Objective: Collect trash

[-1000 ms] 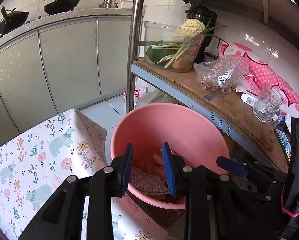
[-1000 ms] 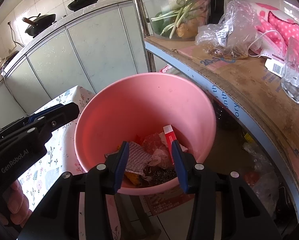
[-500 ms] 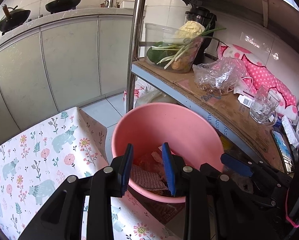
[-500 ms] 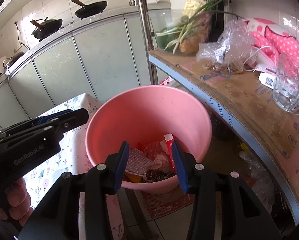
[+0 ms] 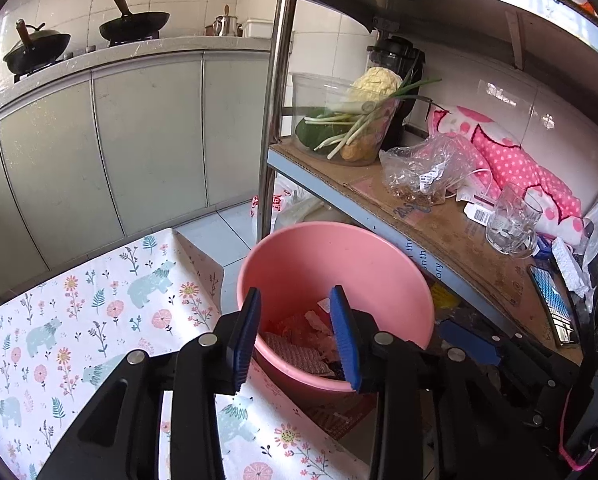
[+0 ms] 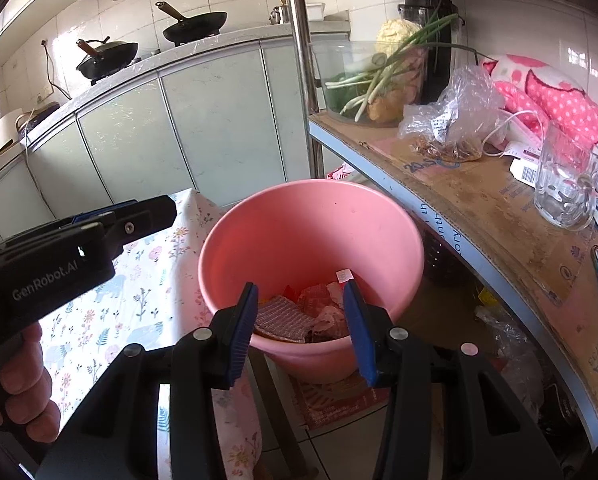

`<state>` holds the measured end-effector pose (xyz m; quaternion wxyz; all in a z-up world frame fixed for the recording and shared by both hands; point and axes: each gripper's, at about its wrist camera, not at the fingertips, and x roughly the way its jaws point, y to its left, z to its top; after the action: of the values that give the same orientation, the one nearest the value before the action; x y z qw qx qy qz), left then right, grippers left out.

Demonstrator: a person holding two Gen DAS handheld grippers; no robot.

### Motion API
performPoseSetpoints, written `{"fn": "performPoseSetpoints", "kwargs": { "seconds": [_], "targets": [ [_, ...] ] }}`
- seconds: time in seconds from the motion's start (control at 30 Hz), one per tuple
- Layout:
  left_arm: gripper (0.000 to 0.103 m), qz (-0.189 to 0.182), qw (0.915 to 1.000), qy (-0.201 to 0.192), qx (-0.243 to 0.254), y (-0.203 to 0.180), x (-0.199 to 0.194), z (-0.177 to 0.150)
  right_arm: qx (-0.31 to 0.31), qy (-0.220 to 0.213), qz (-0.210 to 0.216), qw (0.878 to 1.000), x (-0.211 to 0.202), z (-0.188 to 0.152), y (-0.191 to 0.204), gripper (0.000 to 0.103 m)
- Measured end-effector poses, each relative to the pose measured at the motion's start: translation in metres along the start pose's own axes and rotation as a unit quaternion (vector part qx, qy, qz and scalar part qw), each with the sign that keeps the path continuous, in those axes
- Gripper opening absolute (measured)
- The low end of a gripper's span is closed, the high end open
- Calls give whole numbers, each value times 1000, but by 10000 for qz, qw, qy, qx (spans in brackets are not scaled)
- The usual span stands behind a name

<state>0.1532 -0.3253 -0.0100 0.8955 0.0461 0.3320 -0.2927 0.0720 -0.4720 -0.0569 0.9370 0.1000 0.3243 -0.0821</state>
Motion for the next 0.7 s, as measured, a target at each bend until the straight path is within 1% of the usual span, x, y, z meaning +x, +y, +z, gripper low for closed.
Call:
{"fn": "performPoseSetpoints", "kwargs": {
  "seconds": [0.27,0.7],
  "targets": [
    [35,-13,10000,-74,-60,6,-22,-5,-61,-26,52,10000,-15,-3,12,45],
    [35,-33,9996,-272,-105,14,-54,-13,-104,-202,-30,9997,-39,-8,24,45]
  ]
}}
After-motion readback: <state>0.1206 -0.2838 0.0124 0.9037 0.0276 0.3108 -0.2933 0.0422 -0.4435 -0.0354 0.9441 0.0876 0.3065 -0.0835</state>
